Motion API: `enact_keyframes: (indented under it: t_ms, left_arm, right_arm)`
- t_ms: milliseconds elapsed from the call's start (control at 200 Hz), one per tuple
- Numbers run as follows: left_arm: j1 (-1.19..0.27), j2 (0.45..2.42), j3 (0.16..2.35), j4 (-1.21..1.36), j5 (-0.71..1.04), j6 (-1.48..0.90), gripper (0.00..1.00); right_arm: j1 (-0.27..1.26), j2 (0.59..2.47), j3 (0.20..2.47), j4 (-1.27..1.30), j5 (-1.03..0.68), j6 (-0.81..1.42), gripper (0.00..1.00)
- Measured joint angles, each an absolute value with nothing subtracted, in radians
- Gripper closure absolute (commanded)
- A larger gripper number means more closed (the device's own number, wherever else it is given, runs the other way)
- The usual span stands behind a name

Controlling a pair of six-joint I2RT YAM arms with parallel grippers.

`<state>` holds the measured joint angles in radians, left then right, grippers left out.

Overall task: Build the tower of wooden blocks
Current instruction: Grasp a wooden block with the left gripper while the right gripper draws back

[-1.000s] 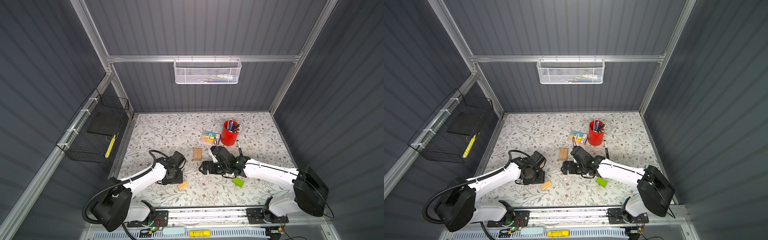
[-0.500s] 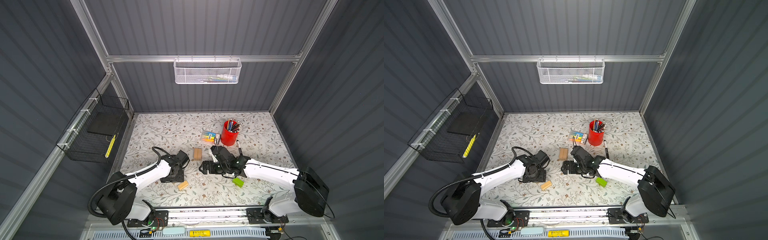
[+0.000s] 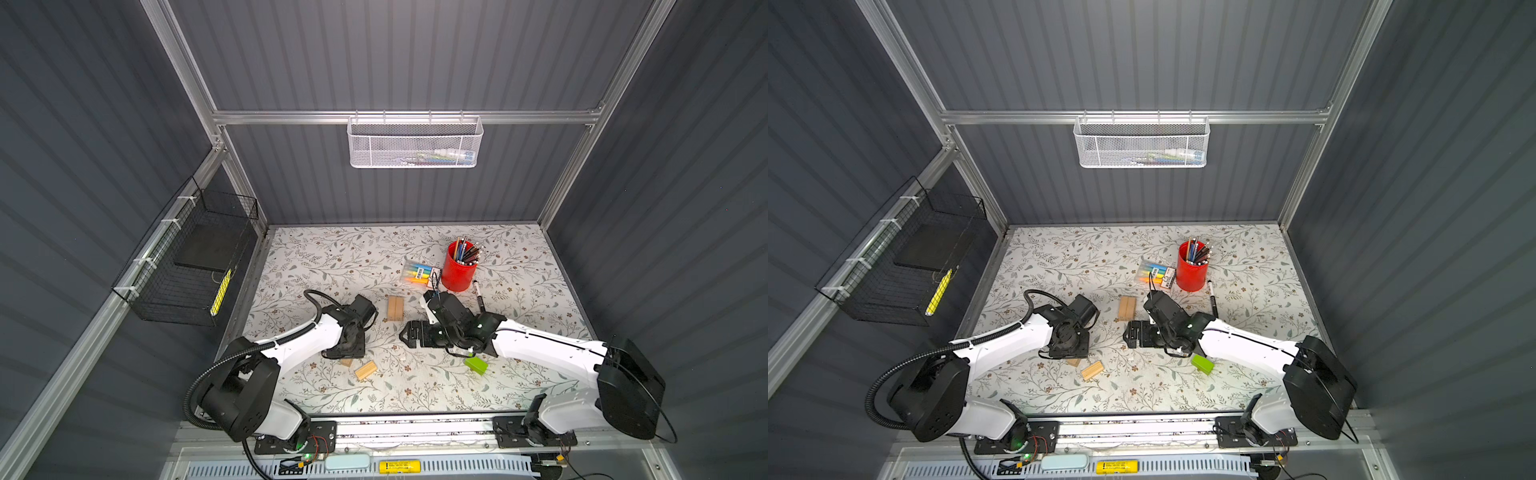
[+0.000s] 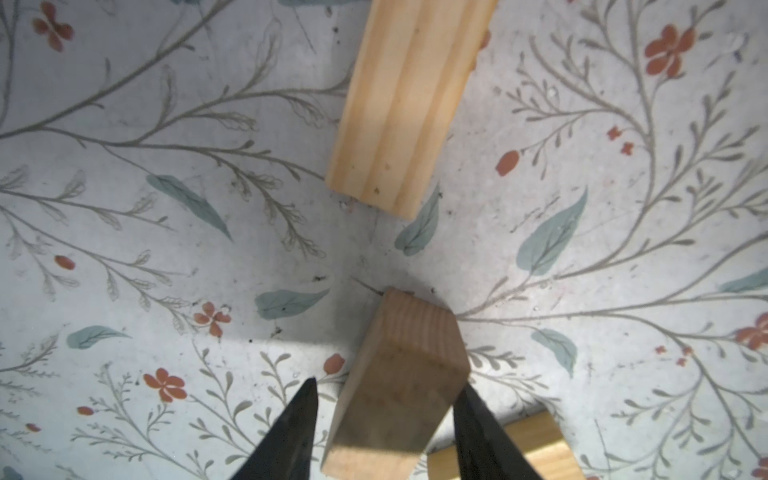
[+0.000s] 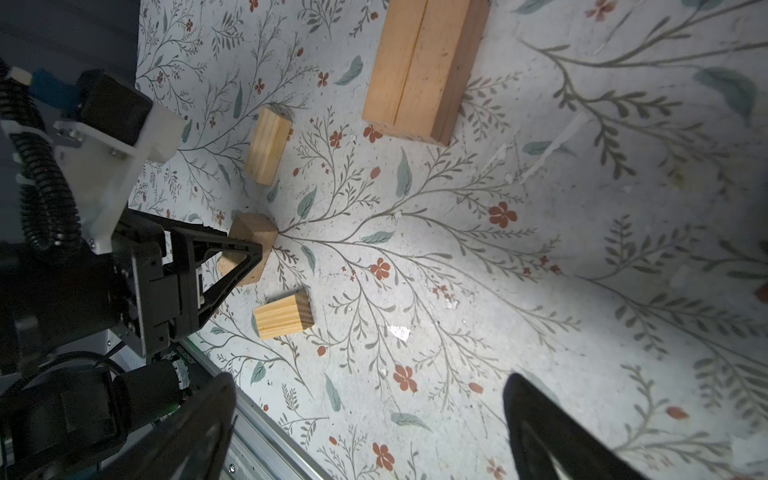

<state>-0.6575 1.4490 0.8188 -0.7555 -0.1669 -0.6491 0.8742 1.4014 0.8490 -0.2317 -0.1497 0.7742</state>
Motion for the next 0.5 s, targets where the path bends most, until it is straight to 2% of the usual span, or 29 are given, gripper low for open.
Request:
enact_keyframes:
  t_ms: [195, 335, 500]
  left_arm:
    - [-0.657, 1.406, 0.786, -0.736, -0.128, -0.669, 0.59]
    - [-0.657, 1.407, 0.782, -0.731, -0.127, -0.67, 0.59]
    - [-0.657, 1.431, 0.782, -0.725, -0.13, -0.669, 0.63]
  right_arm:
    - [0.874, 1.402, 0.848, -0.232, -0.15, 0.774, 0.01]
    - [0.874, 1.41, 0.848, -0.231, -0.152, 0.774, 0.01]
    - [0.874, 1.414, 0.848, -0.231, -0.152, 0.774, 0.01]
